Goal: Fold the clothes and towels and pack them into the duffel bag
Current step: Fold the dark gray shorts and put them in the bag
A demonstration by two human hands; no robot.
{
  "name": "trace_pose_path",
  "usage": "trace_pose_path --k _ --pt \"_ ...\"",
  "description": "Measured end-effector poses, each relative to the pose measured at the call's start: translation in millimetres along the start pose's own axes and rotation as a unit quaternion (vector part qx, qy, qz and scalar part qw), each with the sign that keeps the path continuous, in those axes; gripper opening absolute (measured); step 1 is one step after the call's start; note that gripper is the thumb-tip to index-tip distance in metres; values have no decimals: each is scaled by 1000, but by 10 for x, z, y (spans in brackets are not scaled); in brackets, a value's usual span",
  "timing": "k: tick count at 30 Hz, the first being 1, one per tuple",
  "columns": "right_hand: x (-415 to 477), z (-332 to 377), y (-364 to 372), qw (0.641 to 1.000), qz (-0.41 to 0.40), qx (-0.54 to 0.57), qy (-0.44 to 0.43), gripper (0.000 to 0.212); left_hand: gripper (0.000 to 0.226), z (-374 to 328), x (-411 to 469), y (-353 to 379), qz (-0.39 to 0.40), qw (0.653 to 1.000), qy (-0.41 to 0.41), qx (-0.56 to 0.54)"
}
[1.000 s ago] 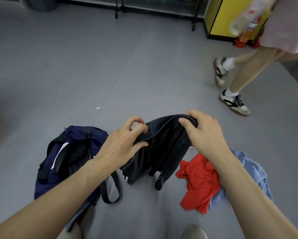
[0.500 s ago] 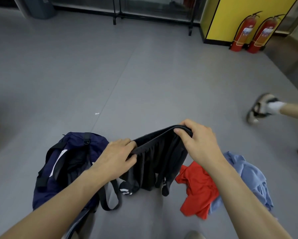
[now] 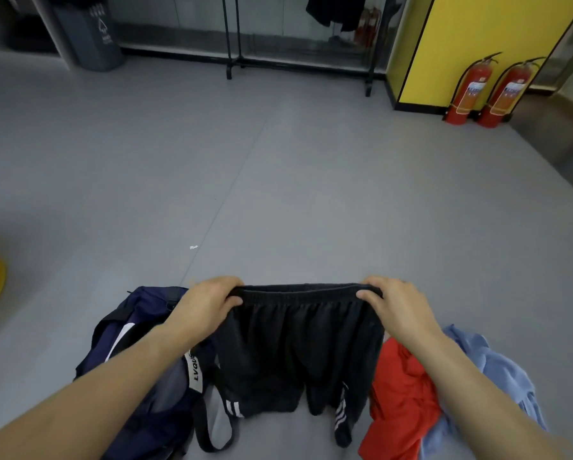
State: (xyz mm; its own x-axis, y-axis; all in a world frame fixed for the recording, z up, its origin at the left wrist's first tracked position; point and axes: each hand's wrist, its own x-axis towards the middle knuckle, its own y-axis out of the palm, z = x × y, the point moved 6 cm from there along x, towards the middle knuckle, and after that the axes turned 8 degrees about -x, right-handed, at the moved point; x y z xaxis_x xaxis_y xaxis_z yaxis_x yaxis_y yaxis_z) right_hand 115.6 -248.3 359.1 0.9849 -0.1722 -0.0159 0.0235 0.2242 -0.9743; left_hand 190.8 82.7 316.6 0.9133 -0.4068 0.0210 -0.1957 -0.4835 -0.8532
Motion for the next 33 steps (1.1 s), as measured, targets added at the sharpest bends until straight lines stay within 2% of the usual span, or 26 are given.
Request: trace_pose_path --k 3,8,10,13,16,18,22,25,27,28,30,32,33 --pt "347 -39 -224 999 -28 44 0 9 11 -135 492 -251 -41 999 17 7" --pt "653 20 -1108 974 -213 65 -30 10 6 -626 1000 -1052 -199 976 87 28" --pt "605 11 -1381 965 -243 83 -54 9 4 -804 982 -1342 -243 962 121 30" --pt "357 -65 -1440 961 -247 93 -80 9 8 -933 759 -1408 -239 956 169 11" --pt "29 -206 -980 971 -204 88 -91 15 11 -786 429 -945 -178 968 177 26" --pt "-148 -340 -425 980 -146 101 -95 19 22 -529 215 -427 -117 979 164 39" --pt "-430 -595 905 986 -73 80 -125 29 37 47 -188 808 -2 993 104 57" --pt "-623 -822 1961 990 -18 66 -123 41 44 427 -421 1801 94 991 41 81" --pt "-789 -953 2586 992 3 47 -119 50 56 589 -613 2400 175 974 53 136" --pt "-883 -975 2832 990 -15 20 -139 46 61 666 -720 2673 210 964 47 155" --pt "-1117 -1025 3301 982 11 4 -186 29 64 802 -900 3096 267 946 10 185" --pt "-1389 -1080 3593 977 16 -64 -203 51 60 893 -1127 3354 372 903 -14 217" --pt "-1521 -1133 3687 979 27 -68 -189 50 55 963 -1191 3436 382 898 -26 217"
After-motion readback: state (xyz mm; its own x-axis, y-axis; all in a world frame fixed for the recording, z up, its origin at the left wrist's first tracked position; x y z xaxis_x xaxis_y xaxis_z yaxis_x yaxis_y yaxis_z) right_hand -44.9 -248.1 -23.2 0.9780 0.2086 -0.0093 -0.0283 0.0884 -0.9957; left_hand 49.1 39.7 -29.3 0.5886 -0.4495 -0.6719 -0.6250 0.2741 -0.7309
